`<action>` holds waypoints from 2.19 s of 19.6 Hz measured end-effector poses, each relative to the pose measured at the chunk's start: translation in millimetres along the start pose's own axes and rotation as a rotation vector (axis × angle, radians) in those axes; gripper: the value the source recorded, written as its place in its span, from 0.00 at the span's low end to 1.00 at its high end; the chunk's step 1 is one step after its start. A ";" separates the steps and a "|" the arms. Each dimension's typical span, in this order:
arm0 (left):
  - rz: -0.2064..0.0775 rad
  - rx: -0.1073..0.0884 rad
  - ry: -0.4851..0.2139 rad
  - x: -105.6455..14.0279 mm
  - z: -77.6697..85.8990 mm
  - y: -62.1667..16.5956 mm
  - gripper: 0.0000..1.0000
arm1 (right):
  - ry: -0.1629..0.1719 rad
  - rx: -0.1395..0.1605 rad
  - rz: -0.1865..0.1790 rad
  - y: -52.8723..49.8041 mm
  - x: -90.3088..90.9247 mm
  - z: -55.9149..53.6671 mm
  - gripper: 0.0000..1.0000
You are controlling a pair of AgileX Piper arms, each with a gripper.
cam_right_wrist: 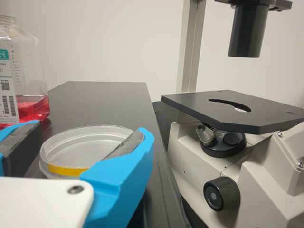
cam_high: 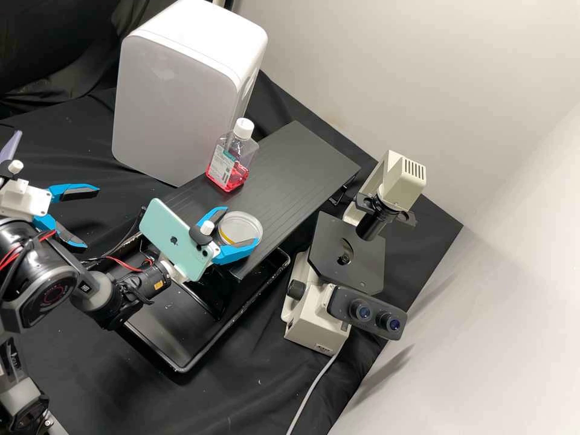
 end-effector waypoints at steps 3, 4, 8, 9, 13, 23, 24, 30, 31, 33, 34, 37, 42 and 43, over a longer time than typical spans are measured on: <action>0.000 -0.001 0.001 0.0 -0.1 0.0 1.00 | 0.000 0.000 0.000 0.0 0.0 0.0 0.00; 0.000 -0.001 0.001 0.0 -0.1 0.0 1.00 | 0.003 -0.003 0.003 0.3 0.0 -0.3 0.00; 0.000 -0.001 0.001 0.0 -0.1 0.0 1.00 | 0.003 -0.009 0.003 0.3 0.0 -0.3 0.00; 0.000 -0.001 0.001 0.0 -0.1 0.0 1.00 | 0.003 -0.009 0.003 0.3 0.0 -0.3 0.00; 0.000 -0.001 0.001 0.0 0.2 0.0 1.00 | 0.006 -0.009 0.007 0.9 -0.1 -0.8 0.00; -0.003 0.000 -0.001 0.2 0.6 -0.7 1.00 | 0.006 -0.009 0.007 0.9 -0.1 -0.8 1.00; -0.003 0.000 -0.001 0.2 0.6 -0.7 1.00 | 0.006 -0.009 0.007 0.9 -0.1 -0.8 1.00; -0.003 0.000 -0.001 0.2 0.6 -0.7 1.00 | 0.006 -0.009 0.007 0.9 -0.1 -0.8 1.00; -0.003 0.000 -0.001 0.2 0.6 -0.7 1.00 | 0.006 -0.009 0.007 0.9 -0.1 -0.8 1.00; -0.003 0.000 -0.001 0.2 0.6 -0.7 1.00 | 0.006 -0.009 0.007 0.9 -0.1 -0.8 1.00; -0.003 0.000 -0.001 0.2 0.6 -0.7 1.00 | 0.006 -0.009 0.007 0.9 -0.1 -0.8 1.00; -0.003 0.000 -0.001 0.2 0.6 -0.7 1.00 | 0.006 -0.009 0.007 0.9 -0.1 -0.8 1.00; 0.006 0.000 -0.003 2.1 0.8 1.1 1.00 | 0.006 -0.009 0.007 0.9 -0.1 -0.8 1.00; 0.006 0.000 -0.003 2.1 0.8 1.1 1.00 | 0.006 -0.009 0.007 0.9 -0.1 -0.8 1.00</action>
